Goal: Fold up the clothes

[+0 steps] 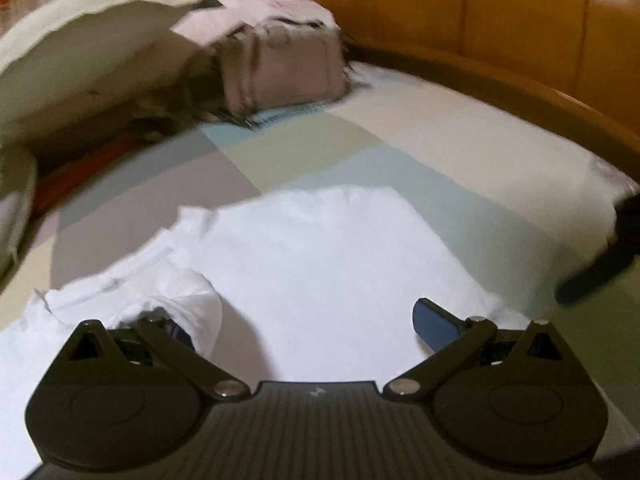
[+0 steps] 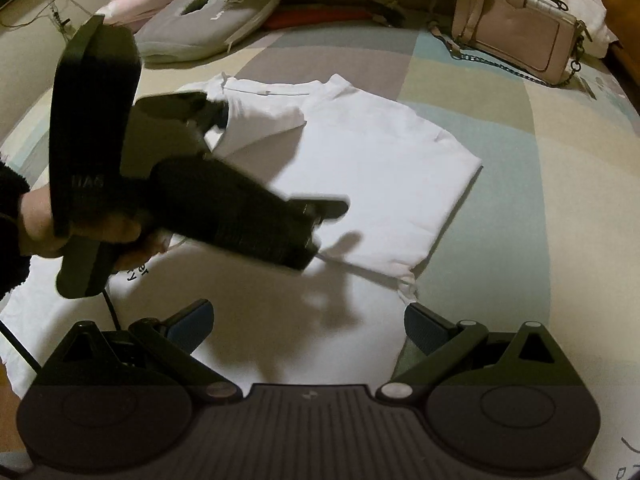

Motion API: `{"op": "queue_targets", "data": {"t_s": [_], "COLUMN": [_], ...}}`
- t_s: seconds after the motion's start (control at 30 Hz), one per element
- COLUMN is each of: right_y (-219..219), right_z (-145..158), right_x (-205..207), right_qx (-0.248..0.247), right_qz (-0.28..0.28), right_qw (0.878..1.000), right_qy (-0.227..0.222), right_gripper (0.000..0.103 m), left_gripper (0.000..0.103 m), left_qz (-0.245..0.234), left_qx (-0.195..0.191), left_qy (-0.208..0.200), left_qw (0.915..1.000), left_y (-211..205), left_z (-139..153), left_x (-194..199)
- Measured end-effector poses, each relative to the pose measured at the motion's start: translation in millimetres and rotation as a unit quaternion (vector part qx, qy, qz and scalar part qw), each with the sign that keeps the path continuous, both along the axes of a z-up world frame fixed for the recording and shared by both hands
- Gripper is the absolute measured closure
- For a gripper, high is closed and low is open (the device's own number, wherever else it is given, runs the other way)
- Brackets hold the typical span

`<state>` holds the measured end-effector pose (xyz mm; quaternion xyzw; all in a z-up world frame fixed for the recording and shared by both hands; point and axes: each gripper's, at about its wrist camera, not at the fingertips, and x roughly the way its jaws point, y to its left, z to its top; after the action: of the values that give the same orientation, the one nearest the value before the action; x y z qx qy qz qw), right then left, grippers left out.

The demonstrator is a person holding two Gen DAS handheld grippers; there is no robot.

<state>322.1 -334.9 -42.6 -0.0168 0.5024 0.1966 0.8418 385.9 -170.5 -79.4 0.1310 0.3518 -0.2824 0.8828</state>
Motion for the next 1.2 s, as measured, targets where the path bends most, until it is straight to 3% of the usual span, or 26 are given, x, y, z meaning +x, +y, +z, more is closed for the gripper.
{"op": "queue_targets", "data": {"t_s": [0.23, 0.4, 0.5, 0.73, 0.9, 1.0, 1.1, 1.2], "right_y": [-9.7, -14.1, -15.0, -12.3, 7.8, 33.4, 69.8, 107.1], "right_z": [-4.7, -4.1, -2.6, 5.1, 11.3, 14.8, 17.1, 14.8], "right_x": [1.2, 2.5, 3.5, 16.8, 43.9, 64.6, 85.2, 104.0], "right_qx": [-0.001, 0.0, -0.004, -0.009, -0.011, -0.014, -0.035, -0.064], "right_qz": [-0.021, -0.033, -0.035, -0.06, -0.073, -0.059, -0.033, -0.014], "right_qw": [1.0, 0.999, 0.999, 0.998, 0.997, 0.998, 0.999, 0.998], "right_qy": [0.007, 0.013, 0.01, -0.002, 0.001, 0.002, -0.003, -0.01], "right_gripper": [0.0, 0.0, 0.0, 0.0, 0.0, 0.0, 0.0, 0.0], "left_gripper": [0.001, 0.001, 0.001, 0.001, 0.001, 0.001, 0.001, 0.001], "left_qz": [-0.011, 0.003, 0.017, 0.062, 0.129, 0.135, 0.116, 0.089], "left_qx": [-0.078, -0.101, -0.108, -0.062, 0.041, 0.103, 0.124, 0.092], "left_qy": [0.081, 0.15, 0.167, 0.158, 0.103, 0.074, 0.061, 0.084], "left_qw": [0.9936, 0.9835, 0.9799, 0.9836, 0.9855, 0.9828, 0.9836, 0.9883], "left_y": [24.6, 37.8, 49.2, 93.3, 138.0, 156.8, 175.7, 194.6], "left_z": [7.8, 5.4, 10.3, 20.0, 22.7, 21.5, 19.8, 11.3], "left_x": [-3.7, 1.1, -6.6, -39.7, -45.4, -40.5, -35.4, -26.5]}}
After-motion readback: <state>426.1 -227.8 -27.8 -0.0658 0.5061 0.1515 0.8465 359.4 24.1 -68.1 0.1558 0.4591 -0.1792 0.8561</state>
